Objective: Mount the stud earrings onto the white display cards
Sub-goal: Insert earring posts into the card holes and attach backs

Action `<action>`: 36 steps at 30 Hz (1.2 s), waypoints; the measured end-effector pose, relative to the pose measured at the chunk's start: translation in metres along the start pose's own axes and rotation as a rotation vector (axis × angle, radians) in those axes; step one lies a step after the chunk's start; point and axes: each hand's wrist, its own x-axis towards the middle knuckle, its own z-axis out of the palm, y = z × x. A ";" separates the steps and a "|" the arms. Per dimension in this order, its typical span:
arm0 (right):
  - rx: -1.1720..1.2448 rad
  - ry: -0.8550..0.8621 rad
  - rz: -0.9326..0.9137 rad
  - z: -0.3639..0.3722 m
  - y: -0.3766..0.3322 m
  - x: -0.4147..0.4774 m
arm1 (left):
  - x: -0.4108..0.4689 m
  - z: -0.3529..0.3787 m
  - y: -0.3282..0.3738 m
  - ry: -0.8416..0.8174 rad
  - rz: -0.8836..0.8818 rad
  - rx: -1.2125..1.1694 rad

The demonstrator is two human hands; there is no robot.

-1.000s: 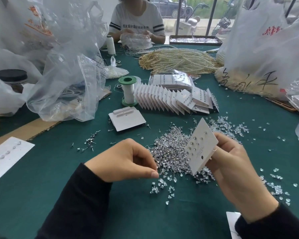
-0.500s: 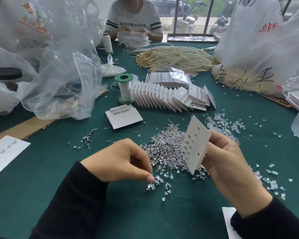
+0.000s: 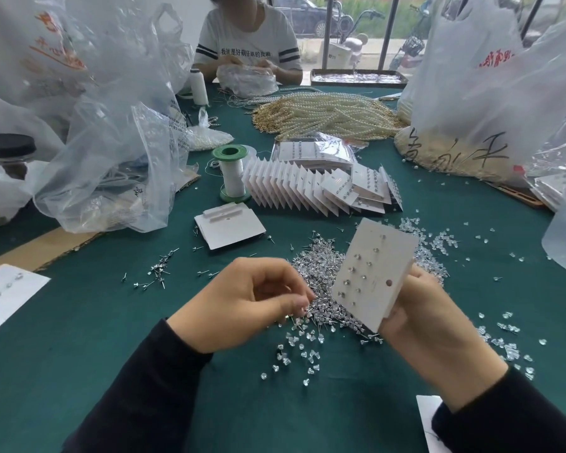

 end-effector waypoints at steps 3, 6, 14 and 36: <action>0.154 -0.094 0.104 0.000 0.001 -0.001 | 0.000 0.004 0.002 0.036 0.013 -0.193; 0.198 -0.155 0.163 0.001 0.006 -0.001 | 0.002 0.008 0.003 0.113 0.009 -0.296; 0.032 -0.180 0.177 0.004 0.009 -0.001 | 0.003 0.007 0.005 0.144 -0.053 -0.509; -0.902 0.090 -0.523 0.013 0.025 -0.006 | 0.007 0.016 0.001 0.164 -0.177 -0.452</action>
